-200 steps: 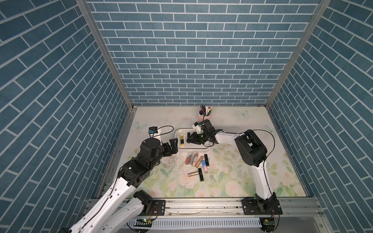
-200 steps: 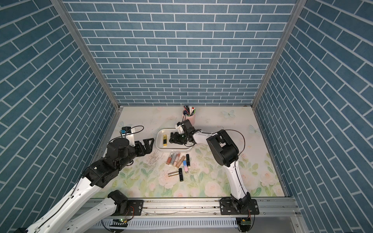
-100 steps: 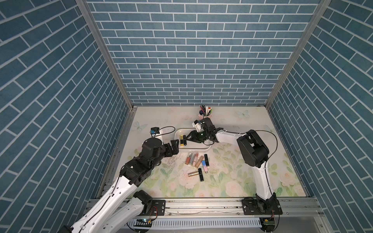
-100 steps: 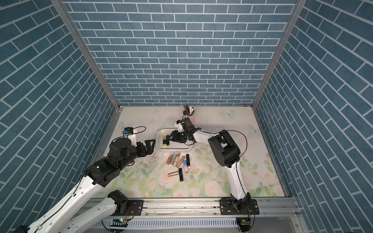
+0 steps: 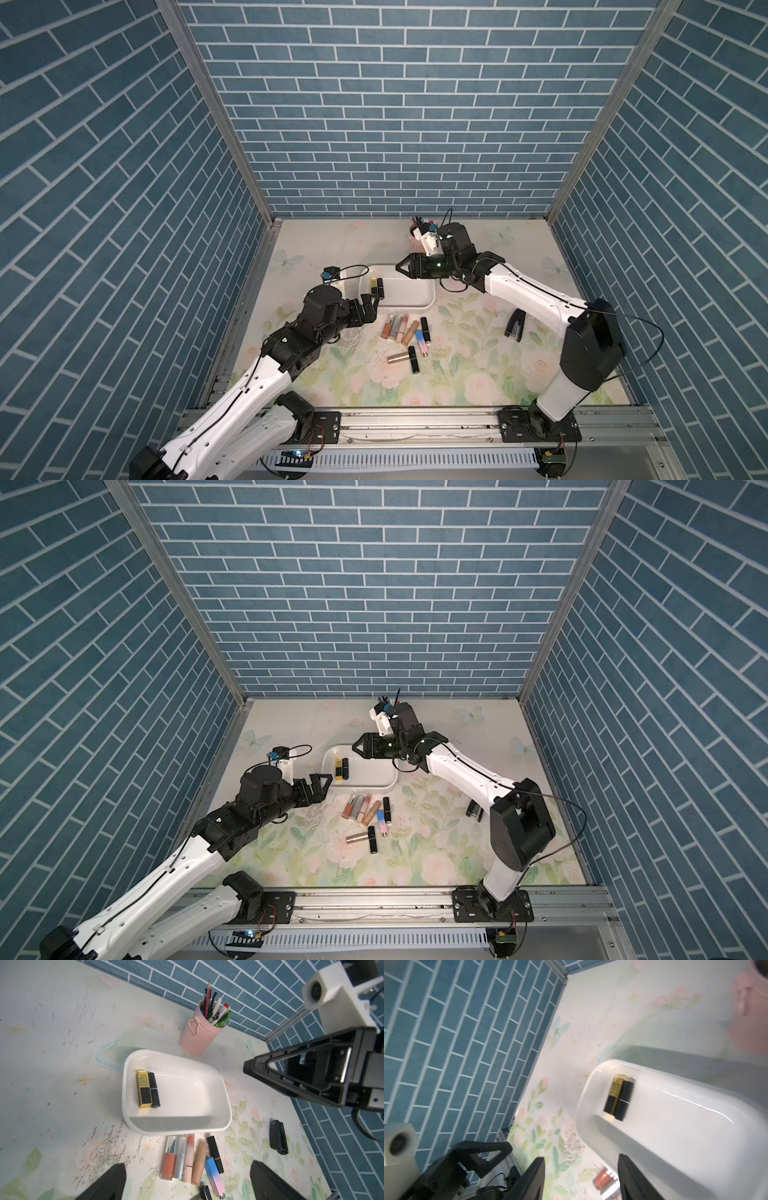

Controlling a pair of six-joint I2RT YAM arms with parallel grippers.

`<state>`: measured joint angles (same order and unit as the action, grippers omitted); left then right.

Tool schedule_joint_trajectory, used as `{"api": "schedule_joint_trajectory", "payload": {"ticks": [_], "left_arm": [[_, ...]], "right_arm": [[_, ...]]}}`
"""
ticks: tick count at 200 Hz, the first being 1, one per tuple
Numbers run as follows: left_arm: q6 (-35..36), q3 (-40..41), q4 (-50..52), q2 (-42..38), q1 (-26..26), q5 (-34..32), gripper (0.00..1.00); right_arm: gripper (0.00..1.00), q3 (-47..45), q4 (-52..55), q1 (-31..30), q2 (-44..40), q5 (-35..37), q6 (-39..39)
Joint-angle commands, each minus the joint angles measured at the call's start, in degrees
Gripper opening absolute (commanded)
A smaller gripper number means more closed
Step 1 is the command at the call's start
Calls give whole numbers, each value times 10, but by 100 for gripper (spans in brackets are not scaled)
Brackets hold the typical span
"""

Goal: Put the lipstick into the storage box
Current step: Place the lipstick in the storage box, then pick up the lipstick at the center of the board.

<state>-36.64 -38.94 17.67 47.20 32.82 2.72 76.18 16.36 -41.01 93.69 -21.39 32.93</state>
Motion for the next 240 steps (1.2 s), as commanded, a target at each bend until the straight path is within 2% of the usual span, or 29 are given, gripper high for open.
{"api": "schedule_joint_trajectory", "payload": {"ticks": [1, 20, 52, 92, 114, 141, 240], "left_arm": [[-1, 9, -19, 4, -2, 35, 100], [4, 17, -25, 12, -2, 61, 100], [4, 38, -43, 15, -2, 91, 100], [-5, 81, -71, 7, -1, 113, 99], [-13, 110, -91, 8, 2, 120, 100], [-15, 123, -104, 20, 5, 123, 100], [7, 110, -99, 40, 7, 109, 100]], "right_arm": [[61, -38, 110, -11, -45, 89, -41], [64, -66, 143, -25, -78, 122, -42], [64, -112, 175, -50, -106, 166, -38], [55, -174, 160, -73, -109, 195, -22], [50, -191, 135, -80, -94, 195, -15], [50, -196, 111, -86, -61, 199, -12], [42, -171, 69, -88, 35, 198, -16]]}}
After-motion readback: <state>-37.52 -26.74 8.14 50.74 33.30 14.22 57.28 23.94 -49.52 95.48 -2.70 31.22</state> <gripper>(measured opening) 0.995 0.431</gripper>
